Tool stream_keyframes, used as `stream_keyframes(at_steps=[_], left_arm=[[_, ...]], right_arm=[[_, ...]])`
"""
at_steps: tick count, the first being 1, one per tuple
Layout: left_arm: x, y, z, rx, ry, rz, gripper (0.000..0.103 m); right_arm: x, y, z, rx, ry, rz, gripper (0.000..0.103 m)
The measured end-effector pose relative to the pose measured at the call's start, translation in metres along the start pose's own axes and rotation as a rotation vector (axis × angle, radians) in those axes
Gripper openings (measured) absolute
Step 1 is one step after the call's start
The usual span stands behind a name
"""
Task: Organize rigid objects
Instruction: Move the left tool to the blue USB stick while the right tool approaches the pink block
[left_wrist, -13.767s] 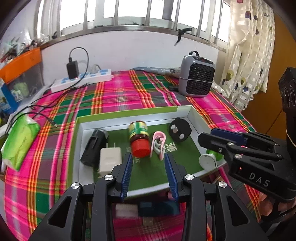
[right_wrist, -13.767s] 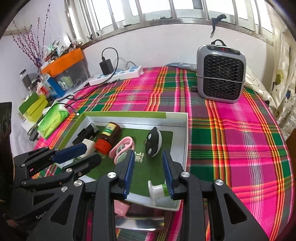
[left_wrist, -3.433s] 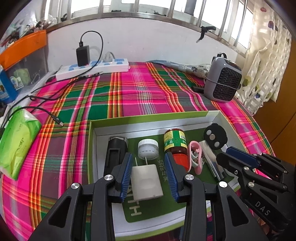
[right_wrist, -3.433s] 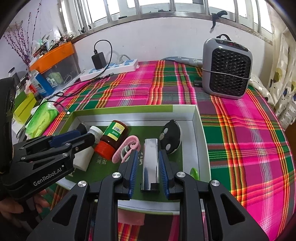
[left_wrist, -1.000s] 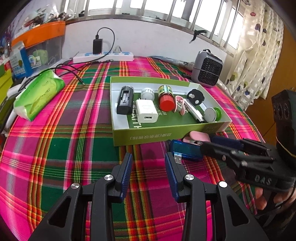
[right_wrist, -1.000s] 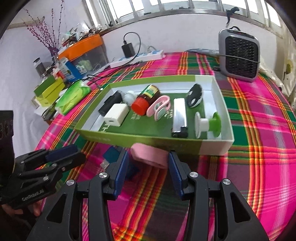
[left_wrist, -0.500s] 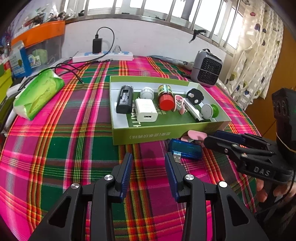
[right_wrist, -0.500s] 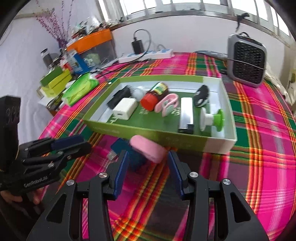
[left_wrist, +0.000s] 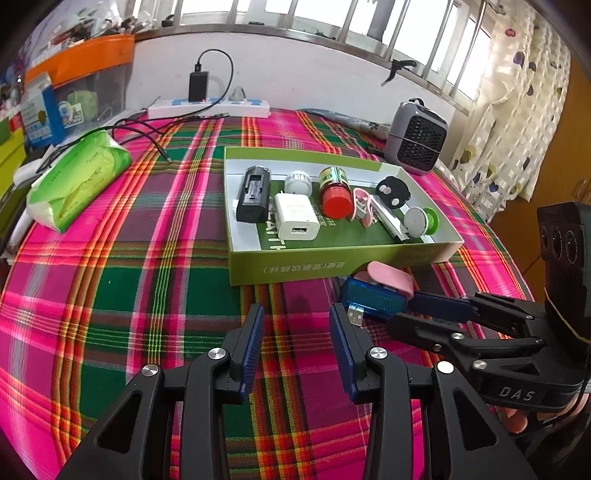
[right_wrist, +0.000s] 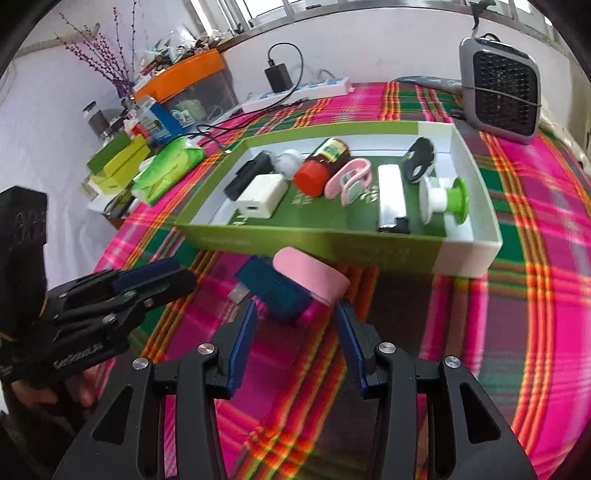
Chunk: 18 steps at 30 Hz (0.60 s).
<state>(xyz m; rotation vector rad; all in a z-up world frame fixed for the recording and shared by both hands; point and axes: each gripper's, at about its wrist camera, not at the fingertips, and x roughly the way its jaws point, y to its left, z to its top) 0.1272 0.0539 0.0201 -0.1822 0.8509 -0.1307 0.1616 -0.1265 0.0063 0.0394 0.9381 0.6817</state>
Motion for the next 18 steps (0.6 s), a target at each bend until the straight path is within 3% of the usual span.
stream_keyframes(at_steps=[12, 18], left_arm=[[-0.003, 0.007, 0.0, -0.018, -0.005, 0.0, 0.035], [-0.005, 0.013, -0.001, -0.03, -0.008, 0.002, 0.035]], right_arm=[[0.008, 0.023, -0.003, -0.102, 0.039, 0.047, 0.045], [0.008, 0.026, 0.0, -0.145, 0.016, -0.031, 0.045]])
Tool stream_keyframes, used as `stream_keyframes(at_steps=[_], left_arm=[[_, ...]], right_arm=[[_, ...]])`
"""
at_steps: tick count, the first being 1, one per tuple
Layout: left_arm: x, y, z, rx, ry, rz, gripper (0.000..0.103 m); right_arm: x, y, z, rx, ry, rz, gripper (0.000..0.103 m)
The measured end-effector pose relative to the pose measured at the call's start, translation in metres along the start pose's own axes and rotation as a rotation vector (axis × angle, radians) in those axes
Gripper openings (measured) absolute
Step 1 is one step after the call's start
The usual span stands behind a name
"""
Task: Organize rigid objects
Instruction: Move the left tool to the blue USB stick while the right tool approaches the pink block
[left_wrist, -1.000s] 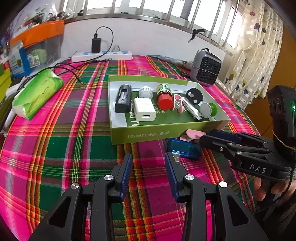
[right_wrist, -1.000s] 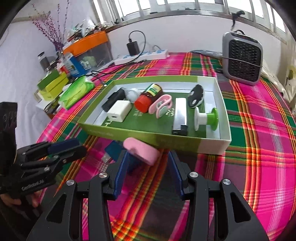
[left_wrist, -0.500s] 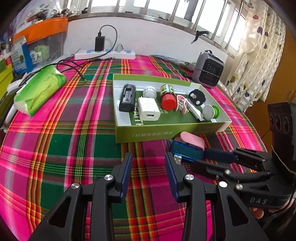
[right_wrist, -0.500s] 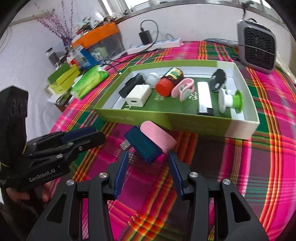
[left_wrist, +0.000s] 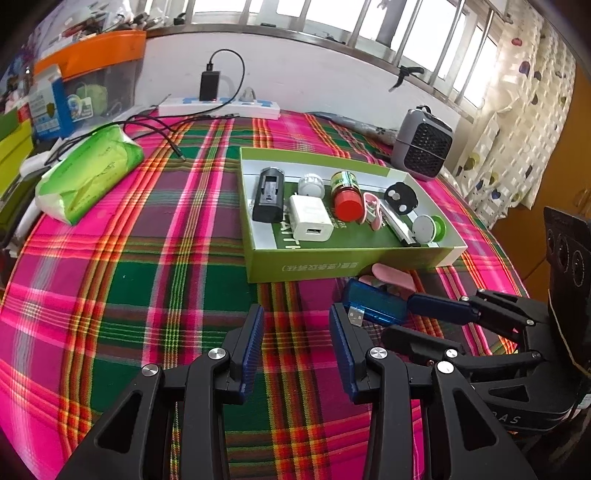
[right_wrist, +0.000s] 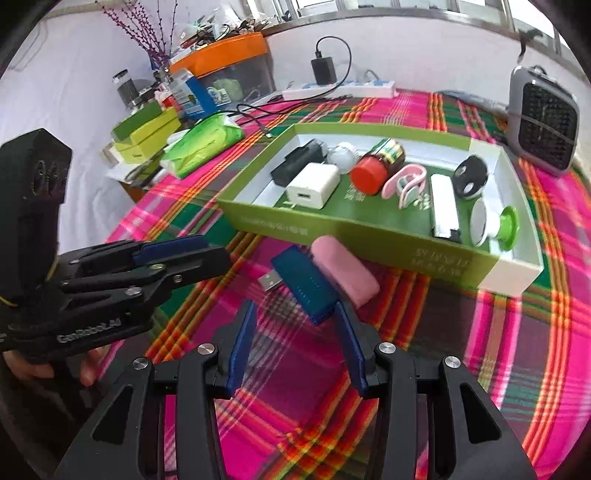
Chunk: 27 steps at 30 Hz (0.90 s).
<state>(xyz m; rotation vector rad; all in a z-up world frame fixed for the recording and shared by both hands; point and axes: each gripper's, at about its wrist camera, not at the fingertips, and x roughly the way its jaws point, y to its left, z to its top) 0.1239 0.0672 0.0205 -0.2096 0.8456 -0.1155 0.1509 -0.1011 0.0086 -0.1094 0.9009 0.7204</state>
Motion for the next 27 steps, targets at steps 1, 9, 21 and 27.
stream_keyframes(at_steps=[1, 9, 21, 27], left_arm=[[0.0, 0.0, 0.0, -0.002, 0.001, -0.001, 0.035], [0.0, 0.002, -0.001, -0.008, 0.005, -0.01, 0.035], [-0.004, 0.008, -0.001, -0.025, 0.004, -0.011, 0.035], [-0.004, 0.006, -0.002, -0.022, 0.012, -0.023, 0.035]], right_arm=[[0.0, 0.001, 0.0, -0.011, -0.002, -0.01, 0.045], [0.006, 0.007, 0.01, -0.078, 0.001, -0.007, 0.045], [0.012, 0.03, 0.003, -0.128, 0.032, 0.081, 0.045], [0.015, 0.039, 0.002, -0.15, 0.038, 0.112, 0.045]])
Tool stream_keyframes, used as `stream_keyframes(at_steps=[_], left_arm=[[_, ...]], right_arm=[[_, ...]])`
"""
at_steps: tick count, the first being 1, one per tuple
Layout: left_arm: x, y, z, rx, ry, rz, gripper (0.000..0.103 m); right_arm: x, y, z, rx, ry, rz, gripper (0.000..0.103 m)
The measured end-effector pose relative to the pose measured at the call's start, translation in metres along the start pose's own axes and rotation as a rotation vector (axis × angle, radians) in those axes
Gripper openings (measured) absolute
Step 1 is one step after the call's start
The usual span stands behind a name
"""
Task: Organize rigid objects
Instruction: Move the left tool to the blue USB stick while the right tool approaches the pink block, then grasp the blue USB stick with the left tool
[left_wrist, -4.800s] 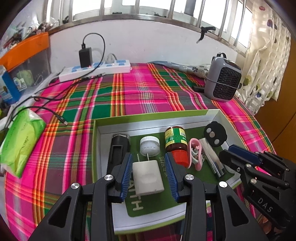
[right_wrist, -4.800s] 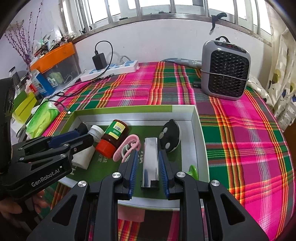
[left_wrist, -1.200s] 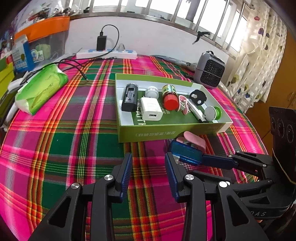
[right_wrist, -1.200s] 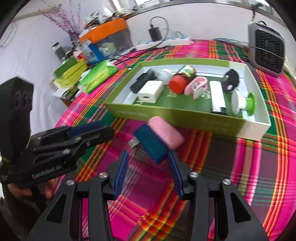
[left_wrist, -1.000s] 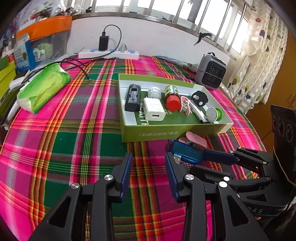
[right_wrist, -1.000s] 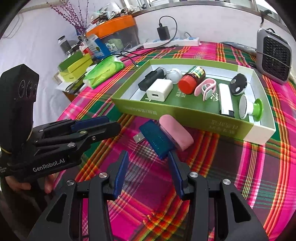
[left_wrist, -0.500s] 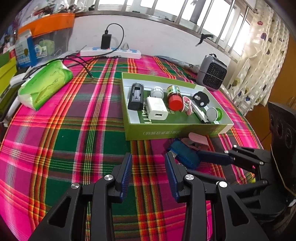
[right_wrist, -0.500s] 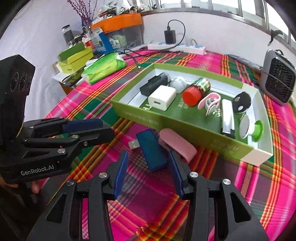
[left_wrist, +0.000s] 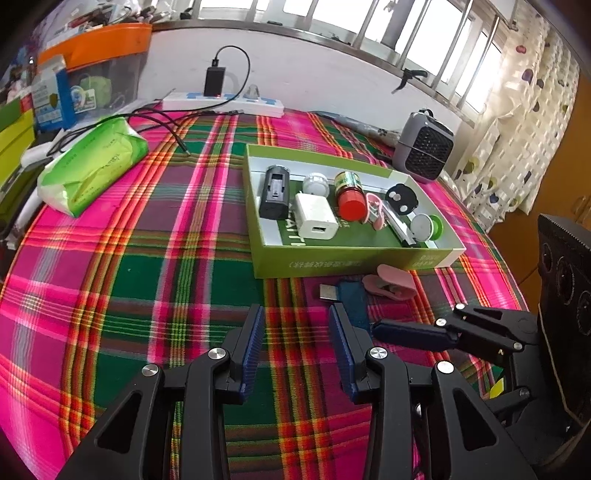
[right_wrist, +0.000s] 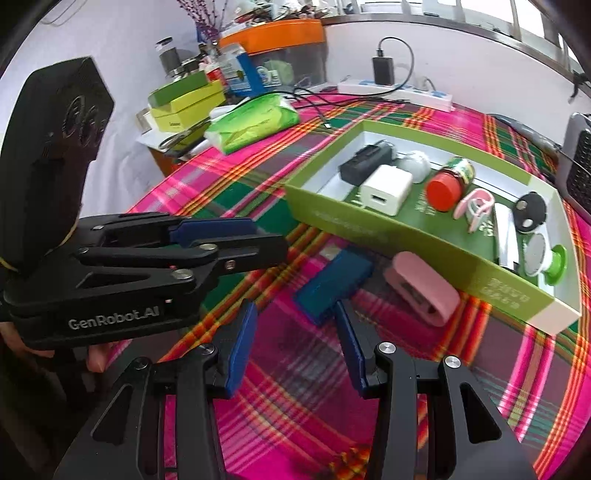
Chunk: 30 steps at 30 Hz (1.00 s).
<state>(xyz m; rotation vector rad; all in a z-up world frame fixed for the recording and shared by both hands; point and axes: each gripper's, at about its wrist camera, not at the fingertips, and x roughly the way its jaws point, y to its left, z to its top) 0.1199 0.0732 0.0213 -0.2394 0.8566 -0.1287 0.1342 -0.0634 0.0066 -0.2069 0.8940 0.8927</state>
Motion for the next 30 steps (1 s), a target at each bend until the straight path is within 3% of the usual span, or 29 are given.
stream_keyframes(at_steps=[7, 13, 28, 30], left_arm=[[0.007, -0.016, 0.001, 0.044, 0.022, -0.031, 0.035], [0.018, -0.033, 0.0, 0.09, 0.055, -0.04, 0.035], [0.037, -0.049, 0.003, 0.146, 0.076, 0.006, 0.035], [0.037, -0.047, 0.003, 0.136, 0.073, 0.008, 0.028]], right_arm=[[-0.024, -0.018, -0.007, 0.026, -0.05, -0.084, 0.045], [-0.038, -0.043, -0.012, 0.061, -0.066, -0.256, 0.045], [-0.039, -0.057, -0.012, 0.089, -0.066, -0.259, 0.045], [-0.038, -0.057, -0.011, 0.086, -0.065, -0.255, 0.045]])
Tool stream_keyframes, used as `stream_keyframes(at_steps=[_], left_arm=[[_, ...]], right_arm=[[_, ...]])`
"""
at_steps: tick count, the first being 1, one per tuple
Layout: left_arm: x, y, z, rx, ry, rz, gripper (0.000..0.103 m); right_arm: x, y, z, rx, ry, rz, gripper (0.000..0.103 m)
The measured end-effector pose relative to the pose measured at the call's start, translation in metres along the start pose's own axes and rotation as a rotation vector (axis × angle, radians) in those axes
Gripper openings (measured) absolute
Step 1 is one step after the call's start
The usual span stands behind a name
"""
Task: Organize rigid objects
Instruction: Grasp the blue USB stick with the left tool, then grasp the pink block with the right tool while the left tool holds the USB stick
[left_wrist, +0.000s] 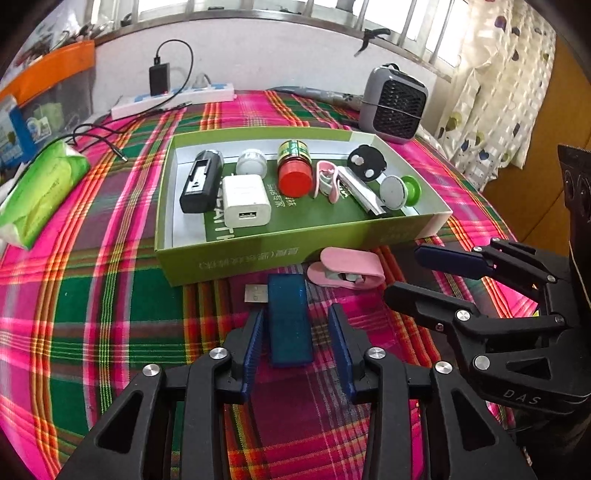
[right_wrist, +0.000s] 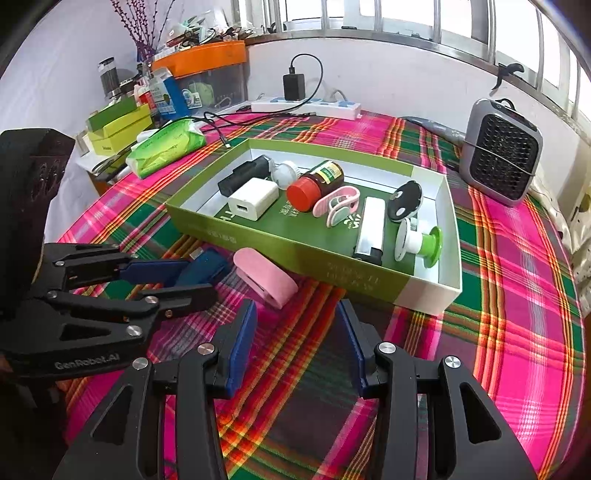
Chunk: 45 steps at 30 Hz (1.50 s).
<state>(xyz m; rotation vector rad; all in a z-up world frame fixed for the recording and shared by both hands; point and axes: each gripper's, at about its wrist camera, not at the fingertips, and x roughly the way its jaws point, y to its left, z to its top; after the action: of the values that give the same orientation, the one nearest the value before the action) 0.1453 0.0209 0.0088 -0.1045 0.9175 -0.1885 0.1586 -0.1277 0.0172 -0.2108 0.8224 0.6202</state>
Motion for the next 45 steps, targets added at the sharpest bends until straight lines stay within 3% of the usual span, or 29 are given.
stream_keyframes(at_steps=[2, 28, 45], left_arm=[[0.0, 0.004, 0.0, -0.014, -0.001, 0.006, 0.022], [-0.013, 0.033, -0.009, -0.082, -0.016, 0.001, 0.022], [-0.013, 0.033, -0.009, -0.08, -0.017, 0.002, 0.022]], right_arm=[[0.001, 0.001, 0.001, -0.004, 0.002, 0.007, 0.045], [0.019, 0.02, 0.009, -0.081, 0.048, 0.174, 0.045], [0.035, 0.032, 0.014, -0.085, 0.062, 0.093, 0.045]])
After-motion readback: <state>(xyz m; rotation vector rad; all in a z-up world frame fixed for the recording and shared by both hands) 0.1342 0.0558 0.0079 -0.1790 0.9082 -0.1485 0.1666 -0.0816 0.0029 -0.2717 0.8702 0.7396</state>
